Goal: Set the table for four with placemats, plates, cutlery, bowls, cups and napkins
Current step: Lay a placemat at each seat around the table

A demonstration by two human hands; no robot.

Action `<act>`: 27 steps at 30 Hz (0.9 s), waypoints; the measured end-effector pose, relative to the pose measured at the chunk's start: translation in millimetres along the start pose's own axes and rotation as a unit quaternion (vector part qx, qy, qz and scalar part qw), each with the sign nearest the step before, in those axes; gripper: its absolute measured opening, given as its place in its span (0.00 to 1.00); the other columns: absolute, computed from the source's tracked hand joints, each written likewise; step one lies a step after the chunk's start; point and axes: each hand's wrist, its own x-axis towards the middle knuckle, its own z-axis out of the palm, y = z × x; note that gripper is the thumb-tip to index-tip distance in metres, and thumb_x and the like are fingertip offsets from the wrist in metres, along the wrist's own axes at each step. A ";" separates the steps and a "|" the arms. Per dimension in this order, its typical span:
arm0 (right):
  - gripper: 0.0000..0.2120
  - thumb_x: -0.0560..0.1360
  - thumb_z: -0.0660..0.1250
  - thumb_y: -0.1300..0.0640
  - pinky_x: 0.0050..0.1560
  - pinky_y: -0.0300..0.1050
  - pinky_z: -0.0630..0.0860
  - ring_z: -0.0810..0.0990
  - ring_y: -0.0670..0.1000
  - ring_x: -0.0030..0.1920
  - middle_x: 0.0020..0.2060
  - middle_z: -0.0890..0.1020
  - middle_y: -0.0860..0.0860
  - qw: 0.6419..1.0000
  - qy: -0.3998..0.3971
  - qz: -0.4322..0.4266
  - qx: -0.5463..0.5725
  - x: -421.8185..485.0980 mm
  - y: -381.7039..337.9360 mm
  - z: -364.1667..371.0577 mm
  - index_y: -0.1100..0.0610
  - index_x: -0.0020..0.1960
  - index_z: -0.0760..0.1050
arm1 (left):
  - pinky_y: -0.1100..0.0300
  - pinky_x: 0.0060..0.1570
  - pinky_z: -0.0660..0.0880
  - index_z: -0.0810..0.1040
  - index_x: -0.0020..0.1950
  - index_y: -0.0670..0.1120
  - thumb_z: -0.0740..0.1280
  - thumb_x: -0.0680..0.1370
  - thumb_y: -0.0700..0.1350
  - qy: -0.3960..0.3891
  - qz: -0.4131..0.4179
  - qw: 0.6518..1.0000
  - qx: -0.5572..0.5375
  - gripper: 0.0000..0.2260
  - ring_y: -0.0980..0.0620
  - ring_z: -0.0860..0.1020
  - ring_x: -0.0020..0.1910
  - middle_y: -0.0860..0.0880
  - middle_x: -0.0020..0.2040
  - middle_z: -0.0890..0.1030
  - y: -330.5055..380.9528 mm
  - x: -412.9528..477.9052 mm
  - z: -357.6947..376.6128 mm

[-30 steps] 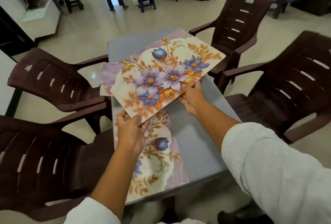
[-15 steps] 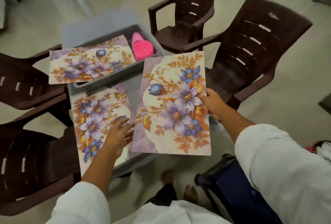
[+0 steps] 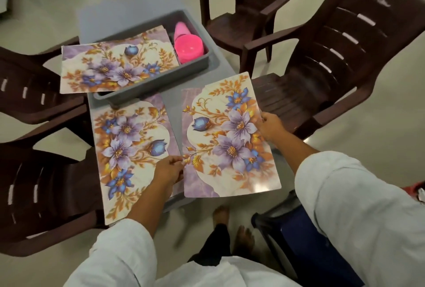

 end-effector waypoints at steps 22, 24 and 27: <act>0.39 0.72 0.72 0.42 0.69 0.62 0.71 0.65 0.65 0.73 0.77 0.62 0.58 0.900 -0.093 -0.135 -0.405 68.4 -15.8 26.4 0.51 0.77 0.59 | 0.59 0.47 0.78 0.80 0.53 0.45 0.73 0.78 0.48 0.077 0.109 0.965 0.225 0.08 0.47 0.80 0.45 0.46 0.49 0.83 19.6 46.1 39.2; 0.38 0.75 0.69 0.43 0.70 0.61 0.70 0.63 0.64 0.75 0.79 0.59 0.57 0.896 -0.082 -0.136 -0.414 65.2 -14.4 28.3 0.50 0.78 0.56 | 0.60 0.46 0.74 0.80 0.55 0.43 0.72 0.79 0.48 0.073 0.132 0.957 0.247 0.10 0.48 0.77 0.44 0.45 0.49 0.82 20.3 42.6 38.9; 0.36 0.77 0.67 0.42 0.70 0.60 0.69 0.63 0.63 0.76 0.79 0.61 0.56 0.899 -0.073 -0.130 -0.412 54.1 -21.3 27.7 0.50 0.79 0.56 | 0.60 0.47 0.74 0.76 0.58 0.44 0.70 0.80 0.48 0.070 0.143 0.950 0.268 0.11 0.50 0.76 0.44 0.47 0.51 0.80 20.9 36.7 40.0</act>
